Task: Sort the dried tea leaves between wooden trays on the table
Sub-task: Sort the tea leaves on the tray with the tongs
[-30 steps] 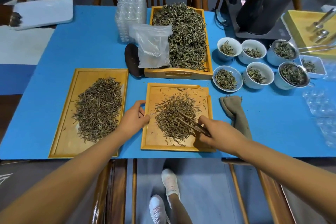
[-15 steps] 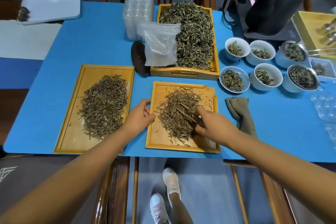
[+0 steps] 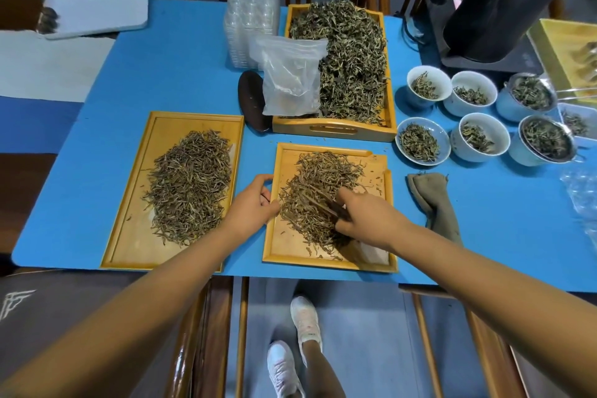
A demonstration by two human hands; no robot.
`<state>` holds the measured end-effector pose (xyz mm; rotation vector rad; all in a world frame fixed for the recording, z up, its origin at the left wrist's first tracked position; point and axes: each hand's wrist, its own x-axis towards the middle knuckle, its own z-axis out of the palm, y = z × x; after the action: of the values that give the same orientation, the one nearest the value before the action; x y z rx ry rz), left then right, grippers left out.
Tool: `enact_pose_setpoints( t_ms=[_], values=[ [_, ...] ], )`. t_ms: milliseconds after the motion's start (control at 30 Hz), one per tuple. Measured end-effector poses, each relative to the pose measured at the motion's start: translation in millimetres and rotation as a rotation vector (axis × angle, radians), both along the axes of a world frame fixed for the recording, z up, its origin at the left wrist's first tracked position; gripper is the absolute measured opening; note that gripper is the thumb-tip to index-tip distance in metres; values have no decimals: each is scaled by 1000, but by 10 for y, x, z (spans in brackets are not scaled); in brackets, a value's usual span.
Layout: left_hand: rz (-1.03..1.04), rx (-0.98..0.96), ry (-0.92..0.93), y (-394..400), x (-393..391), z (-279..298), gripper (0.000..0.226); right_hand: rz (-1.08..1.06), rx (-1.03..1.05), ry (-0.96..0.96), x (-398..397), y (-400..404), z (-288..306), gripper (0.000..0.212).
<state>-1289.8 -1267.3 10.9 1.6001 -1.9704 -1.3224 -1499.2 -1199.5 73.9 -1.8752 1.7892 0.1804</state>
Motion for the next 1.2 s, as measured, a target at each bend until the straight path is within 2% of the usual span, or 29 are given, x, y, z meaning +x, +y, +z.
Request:
enact_pose_setpoints(
  t_ms=[167, 300, 467, 933, 1200],
  values=[
    [-5, -2, 1, -5, 2, -3, 53, -10, -24, 19, -2, -4, -9, 31],
    [-1, 14, 8, -11, 4, -9, 53, 19, 35, -37, 14, 13, -11, 30],
    [8, 28, 12, -15, 3, -17, 53, 4, 2, -79, -10, 109, 15, 29],
    [8, 23, -1, 3, -12, 13, 52, 182, 8, -24, 107, 349, -43, 34],
    [8, 21, -12, 8, -19, 34, 53, 143, -29, -93, -24, 427, 60, 30]
  ],
)
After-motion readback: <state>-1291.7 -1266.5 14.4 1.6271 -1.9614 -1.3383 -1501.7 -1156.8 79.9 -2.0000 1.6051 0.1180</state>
